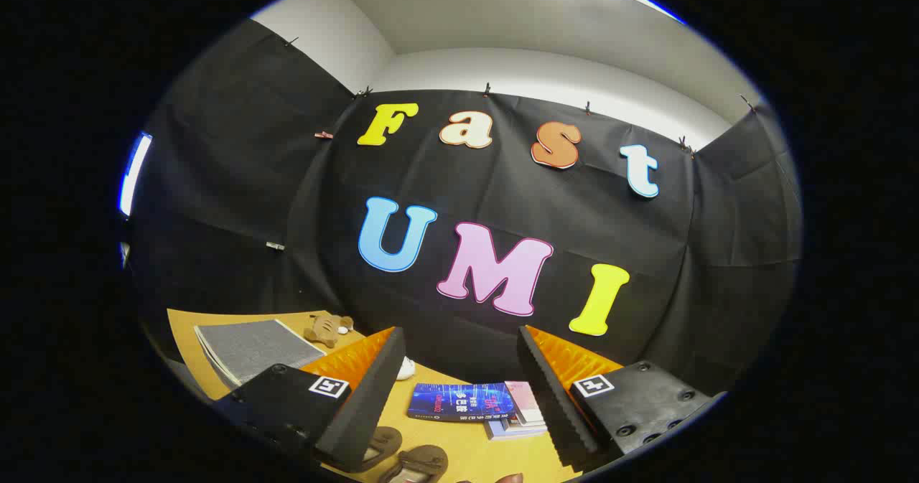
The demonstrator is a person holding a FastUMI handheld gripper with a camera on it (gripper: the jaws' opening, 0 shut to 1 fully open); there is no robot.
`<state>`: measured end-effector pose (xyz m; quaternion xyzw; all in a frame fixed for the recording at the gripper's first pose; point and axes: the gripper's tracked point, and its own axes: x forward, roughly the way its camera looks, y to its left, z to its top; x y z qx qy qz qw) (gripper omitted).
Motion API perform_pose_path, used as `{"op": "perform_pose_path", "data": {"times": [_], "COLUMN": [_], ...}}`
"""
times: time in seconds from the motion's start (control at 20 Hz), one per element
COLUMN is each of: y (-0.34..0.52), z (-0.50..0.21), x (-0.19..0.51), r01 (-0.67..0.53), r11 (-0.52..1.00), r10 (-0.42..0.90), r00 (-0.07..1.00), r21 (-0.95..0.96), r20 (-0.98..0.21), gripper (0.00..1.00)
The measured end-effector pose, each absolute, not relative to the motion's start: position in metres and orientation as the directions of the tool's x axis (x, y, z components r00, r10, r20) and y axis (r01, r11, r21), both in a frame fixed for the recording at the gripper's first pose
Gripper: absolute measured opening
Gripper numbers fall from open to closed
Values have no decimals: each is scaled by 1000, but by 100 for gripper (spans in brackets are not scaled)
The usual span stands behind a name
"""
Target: Open the storage box then place both shoes into the box .Put the left shoe in first, then the right shoe, with the right side of both shoes facing outward in a uniform manner.
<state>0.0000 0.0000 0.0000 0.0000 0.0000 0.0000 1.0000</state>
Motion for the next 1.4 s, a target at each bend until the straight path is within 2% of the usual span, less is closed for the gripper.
{"op": "perform_pose_path", "data": {"times": [0.95, 1.2, 1.4], "y": [13, 38, 63], "z": [-10, -53, -113], "x": [-4, -5, -10], "r01": [-15, -65, -97], "r11": [998, 992, 987], "r10": [17, 84, 134], "r00": [999, 980, 936], "r21": [57, 112, 126], "r20": [-49, -180, -325], "gripper": [97, 97, 97]}}
